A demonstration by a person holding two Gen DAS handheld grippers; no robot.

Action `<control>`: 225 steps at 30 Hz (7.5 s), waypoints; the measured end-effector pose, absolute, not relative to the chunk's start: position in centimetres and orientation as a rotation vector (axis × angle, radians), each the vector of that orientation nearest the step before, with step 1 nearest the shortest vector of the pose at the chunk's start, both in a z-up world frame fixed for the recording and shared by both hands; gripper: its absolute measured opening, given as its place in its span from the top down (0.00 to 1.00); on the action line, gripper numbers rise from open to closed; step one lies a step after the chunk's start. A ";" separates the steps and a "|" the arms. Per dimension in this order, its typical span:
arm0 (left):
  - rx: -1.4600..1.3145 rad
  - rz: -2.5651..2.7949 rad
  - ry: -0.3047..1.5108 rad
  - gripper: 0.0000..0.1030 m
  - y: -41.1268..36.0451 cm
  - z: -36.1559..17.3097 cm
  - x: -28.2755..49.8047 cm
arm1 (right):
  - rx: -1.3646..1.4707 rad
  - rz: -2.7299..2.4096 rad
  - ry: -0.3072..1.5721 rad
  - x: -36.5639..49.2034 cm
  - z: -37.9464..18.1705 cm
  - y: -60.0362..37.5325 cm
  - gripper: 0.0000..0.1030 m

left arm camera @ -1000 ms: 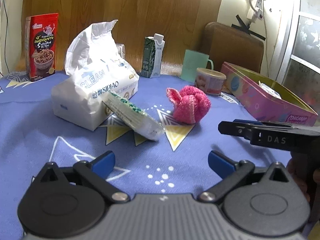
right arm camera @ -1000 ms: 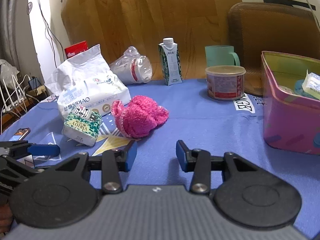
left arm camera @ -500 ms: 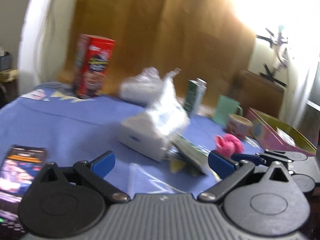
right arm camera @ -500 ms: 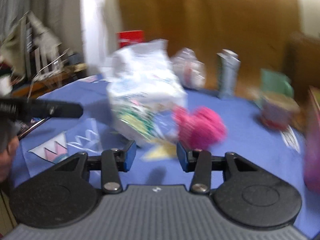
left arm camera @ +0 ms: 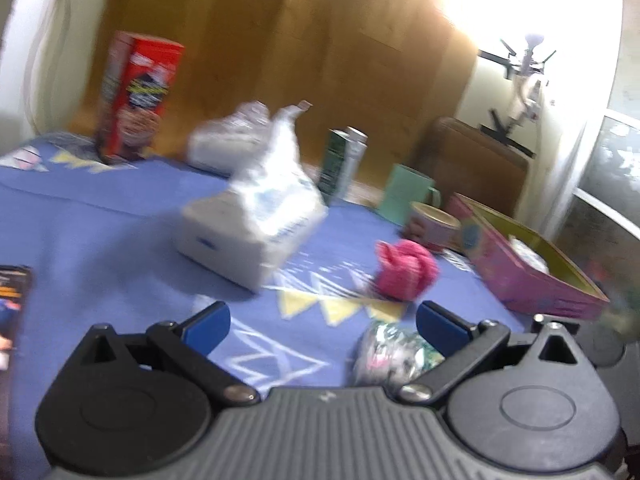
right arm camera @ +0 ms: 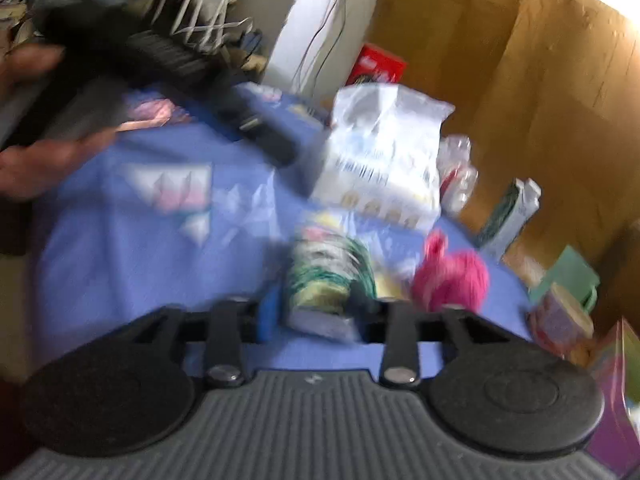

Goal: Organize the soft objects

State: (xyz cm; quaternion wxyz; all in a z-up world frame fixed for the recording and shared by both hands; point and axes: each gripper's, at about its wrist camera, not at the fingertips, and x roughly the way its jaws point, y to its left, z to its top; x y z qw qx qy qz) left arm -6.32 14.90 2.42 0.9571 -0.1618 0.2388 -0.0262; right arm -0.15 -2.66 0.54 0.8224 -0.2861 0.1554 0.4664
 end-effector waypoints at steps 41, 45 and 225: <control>0.013 -0.691 0.780 0.24 -18.1 0.0 5.9 | 0.101 0.271 0.487 -2.5 -1.7 -30.4 0.48; 0.018 -0.687 0.775 0.32 -17.5 0.3 5.7 | 0.096 0.310 0.472 -2.8 -2.1 -30.2 0.48; -0.199 -0.576 0.525 0.13 -3.6 3.7 3.5 | 0.079 0.374 0.527 1.1 0.0 -23.5 0.51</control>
